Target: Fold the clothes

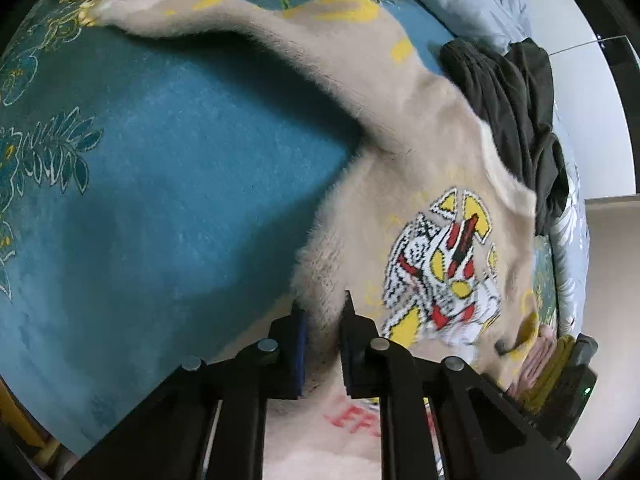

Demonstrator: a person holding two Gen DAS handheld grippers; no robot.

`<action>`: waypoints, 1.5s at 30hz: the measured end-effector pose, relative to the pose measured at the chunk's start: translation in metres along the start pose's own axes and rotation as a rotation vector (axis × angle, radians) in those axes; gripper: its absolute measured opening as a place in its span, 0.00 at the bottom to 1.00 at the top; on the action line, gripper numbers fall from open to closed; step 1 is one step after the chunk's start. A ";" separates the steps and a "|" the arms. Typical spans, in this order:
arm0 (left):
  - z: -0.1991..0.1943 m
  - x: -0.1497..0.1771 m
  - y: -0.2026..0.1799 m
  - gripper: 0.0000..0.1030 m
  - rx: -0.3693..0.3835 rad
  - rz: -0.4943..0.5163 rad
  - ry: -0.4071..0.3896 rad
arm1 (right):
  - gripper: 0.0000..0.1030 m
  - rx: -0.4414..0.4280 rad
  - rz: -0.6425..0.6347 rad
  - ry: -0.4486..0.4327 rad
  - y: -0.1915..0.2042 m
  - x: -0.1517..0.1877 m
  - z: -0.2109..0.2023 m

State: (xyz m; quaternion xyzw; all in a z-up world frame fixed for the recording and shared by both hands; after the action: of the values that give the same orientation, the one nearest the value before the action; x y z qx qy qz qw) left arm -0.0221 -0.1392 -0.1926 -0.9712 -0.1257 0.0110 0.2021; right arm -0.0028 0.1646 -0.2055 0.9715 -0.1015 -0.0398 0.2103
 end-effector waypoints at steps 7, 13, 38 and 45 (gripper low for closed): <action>0.007 0.000 0.008 0.14 -0.045 -0.042 0.012 | 0.15 0.020 -0.070 0.074 0.008 0.011 0.015; -0.009 -0.006 0.002 0.17 -0.046 -0.037 -0.064 | 0.23 -0.043 -0.093 -0.036 0.007 -0.014 -0.036; -0.108 -0.020 -0.009 0.52 -0.087 -0.018 -0.610 | 0.50 0.351 -0.538 0.007 -0.007 0.065 0.014; -0.109 -0.018 -0.006 0.55 -0.055 -0.035 -0.602 | 0.03 0.275 -0.318 0.039 -0.023 0.042 -0.002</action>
State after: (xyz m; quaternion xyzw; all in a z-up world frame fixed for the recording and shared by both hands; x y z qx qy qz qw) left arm -0.0335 -0.1807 -0.0911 -0.9271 -0.1968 0.2914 0.1295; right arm 0.0421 0.1766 -0.2145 0.9955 0.0526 -0.0396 0.0686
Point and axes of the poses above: each gripper's, at about its wrist camera, not at the fingertips, and z roughly the way its jaws point, y to its left, x to its underside, the point moved 8 cm from there along z, roughly the way its jaws point, and after that the axes turned 2 degrees about y, right-handed, at the moved point
